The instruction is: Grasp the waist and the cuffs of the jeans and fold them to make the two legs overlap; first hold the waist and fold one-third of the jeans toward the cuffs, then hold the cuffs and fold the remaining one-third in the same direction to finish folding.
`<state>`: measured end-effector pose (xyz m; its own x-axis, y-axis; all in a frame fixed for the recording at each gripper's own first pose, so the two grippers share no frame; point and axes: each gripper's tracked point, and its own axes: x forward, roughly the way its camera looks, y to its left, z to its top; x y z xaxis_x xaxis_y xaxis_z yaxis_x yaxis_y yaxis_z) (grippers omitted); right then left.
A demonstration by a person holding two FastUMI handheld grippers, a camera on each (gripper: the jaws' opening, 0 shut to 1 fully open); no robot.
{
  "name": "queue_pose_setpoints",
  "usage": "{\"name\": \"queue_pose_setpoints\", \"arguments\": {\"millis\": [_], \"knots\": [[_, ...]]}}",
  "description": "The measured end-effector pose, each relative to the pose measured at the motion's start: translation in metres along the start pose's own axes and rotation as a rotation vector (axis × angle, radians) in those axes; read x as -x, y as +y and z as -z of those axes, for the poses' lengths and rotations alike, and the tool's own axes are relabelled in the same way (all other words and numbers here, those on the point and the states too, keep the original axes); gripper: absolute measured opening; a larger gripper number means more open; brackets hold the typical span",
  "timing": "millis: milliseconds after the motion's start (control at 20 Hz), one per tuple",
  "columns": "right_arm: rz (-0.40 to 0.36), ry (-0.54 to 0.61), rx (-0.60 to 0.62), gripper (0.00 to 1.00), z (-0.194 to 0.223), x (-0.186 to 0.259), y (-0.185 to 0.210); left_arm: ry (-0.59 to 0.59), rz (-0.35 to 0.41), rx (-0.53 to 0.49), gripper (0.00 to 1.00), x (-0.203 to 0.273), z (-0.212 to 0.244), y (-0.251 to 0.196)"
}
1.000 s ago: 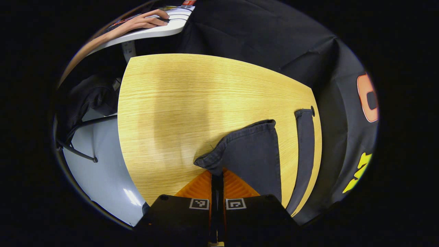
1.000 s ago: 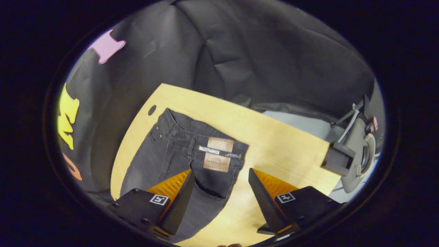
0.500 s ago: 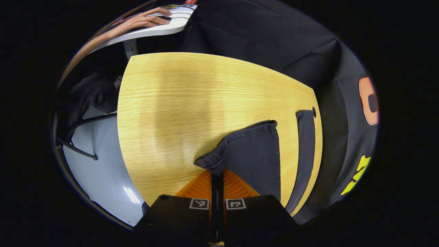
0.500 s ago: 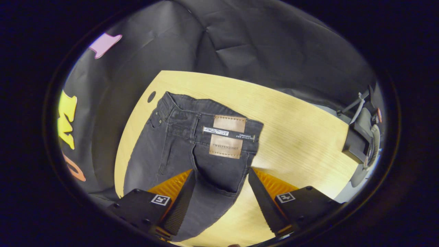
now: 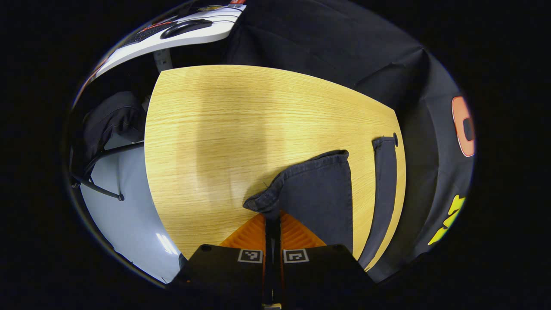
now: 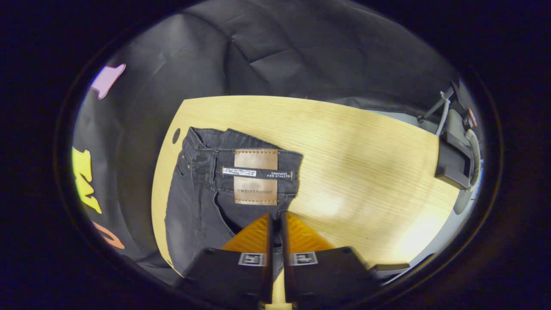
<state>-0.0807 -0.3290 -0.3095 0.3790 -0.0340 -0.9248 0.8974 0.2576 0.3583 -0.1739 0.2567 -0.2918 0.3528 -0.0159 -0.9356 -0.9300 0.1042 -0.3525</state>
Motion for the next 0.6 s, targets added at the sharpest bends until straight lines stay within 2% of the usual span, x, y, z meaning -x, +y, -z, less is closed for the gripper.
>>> {"name": "queue_pose_setpoints", "arguments": {"millis": [50, 150, 350, 600], "knots": [[-0.016, 0.001, -0.034, 0.0, -0.002, -0.005, 0.003, 0.005, 0.0, 0.004, 0.04, 0.0, 0.001, 0.0], [-0.053, 0.008, -0.081, 0.01, -0.002, -0.003, 0.005, 0.016, 0.003, 0.021, 0.04, -0.001, -0.002, 0.0], [-0.13, -0.009, -0.084, 0.01, -0.008, 0.014, 0.006, 0.034, 0.027, 0.047, 0.04, 0.005, -0.001, -0.006], [-0.228, -0.025, -0.088, 0.01, -0.009, 0.035, 0.019, 0.036, 0.121, 0.074, 0.04, 0.028, -0.009, -0.039]]}}
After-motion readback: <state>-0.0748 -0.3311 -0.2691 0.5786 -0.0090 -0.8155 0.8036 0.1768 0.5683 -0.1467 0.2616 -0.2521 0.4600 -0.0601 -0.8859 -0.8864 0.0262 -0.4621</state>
